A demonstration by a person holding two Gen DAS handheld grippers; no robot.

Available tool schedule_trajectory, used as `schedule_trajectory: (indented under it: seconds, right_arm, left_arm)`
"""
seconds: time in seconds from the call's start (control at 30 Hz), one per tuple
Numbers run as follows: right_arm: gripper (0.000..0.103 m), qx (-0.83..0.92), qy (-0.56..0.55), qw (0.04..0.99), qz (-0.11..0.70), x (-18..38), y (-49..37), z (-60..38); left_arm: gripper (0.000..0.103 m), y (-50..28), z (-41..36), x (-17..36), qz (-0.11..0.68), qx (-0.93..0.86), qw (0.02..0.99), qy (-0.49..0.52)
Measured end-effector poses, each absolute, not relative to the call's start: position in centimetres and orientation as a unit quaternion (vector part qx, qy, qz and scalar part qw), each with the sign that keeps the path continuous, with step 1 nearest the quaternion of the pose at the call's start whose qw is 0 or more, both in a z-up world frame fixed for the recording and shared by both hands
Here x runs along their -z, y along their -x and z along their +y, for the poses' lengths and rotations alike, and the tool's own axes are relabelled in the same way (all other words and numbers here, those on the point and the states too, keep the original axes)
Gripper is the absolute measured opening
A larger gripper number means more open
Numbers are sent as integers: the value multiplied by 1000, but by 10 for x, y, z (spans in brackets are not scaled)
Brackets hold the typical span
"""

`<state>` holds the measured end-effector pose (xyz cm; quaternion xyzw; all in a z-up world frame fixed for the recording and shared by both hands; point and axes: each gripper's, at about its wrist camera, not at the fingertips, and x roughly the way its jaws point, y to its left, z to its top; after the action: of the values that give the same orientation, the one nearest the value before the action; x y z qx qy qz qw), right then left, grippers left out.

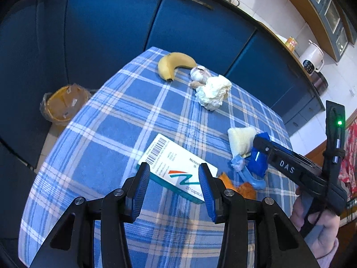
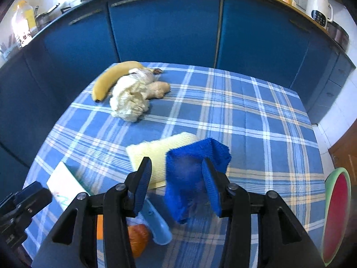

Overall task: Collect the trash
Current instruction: 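Grasp the blue cloth with the right tool while the left tool reaches the white medicine box, then grasp the white medicine box with the left tool and lift it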

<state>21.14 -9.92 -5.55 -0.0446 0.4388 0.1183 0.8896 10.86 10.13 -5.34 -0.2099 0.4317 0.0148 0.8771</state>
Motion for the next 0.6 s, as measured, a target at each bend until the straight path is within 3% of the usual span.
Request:
schedule_trajectory:
  seconds: [0.07, 0.17, 0.33, 0.6]
  right_arm:
    - [25, -108, 38, 890, 442, 58, -213, -106]
    - [13, -101, 12, 893, 439, 55, -211, -124]
    - [9, -99, -14, 898, 428, 46, -198, -149]
    - [9, -103, -55, 908, 402, 29, -163, -184]
  left_arm:
    - [52, -109, 100, 55, 434, -14, 876, 211]
    - [58, -109, 97, 56, 437, -14, 874, 211]
    - [64, -113, 92, 58, 443, -18, 870, 215]
    - [64, -125, 90, 69, 466, -43, 852, 235]
